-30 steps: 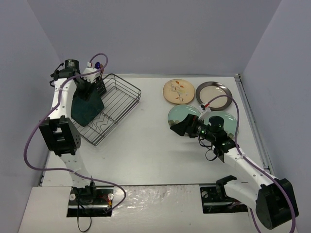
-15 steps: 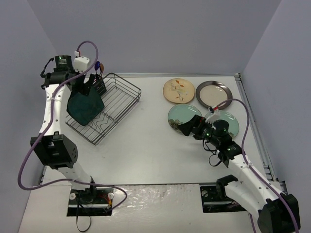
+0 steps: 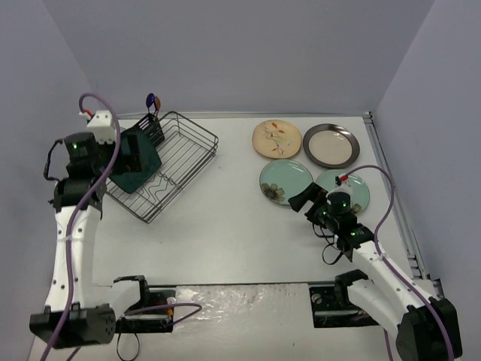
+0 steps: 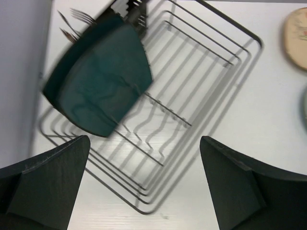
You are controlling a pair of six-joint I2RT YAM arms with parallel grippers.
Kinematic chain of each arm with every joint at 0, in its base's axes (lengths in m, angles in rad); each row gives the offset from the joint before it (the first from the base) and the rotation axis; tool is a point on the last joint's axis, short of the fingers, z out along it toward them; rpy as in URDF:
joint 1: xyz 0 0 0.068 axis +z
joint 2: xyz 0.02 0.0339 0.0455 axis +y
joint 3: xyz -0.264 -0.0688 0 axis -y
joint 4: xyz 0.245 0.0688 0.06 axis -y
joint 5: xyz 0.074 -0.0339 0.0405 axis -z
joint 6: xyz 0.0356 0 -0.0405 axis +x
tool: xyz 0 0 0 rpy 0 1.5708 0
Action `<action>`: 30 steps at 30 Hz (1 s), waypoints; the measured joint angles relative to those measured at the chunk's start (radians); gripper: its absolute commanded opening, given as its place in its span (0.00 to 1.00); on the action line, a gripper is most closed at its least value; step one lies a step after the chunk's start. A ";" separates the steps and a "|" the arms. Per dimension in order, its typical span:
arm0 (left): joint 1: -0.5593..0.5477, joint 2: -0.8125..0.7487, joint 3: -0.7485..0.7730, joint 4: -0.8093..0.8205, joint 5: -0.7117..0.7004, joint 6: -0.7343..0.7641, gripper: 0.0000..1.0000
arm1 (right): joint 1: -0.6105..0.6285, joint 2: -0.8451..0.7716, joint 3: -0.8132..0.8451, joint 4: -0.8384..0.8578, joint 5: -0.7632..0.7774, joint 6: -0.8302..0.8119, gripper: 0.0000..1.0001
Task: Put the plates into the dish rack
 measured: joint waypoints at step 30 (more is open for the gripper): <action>-0.108 -0.387 -0.438 0.122 0.111 -0.145 0.97 | -0.053 0.510 -0.068 0.582 0.148 0.285 0.74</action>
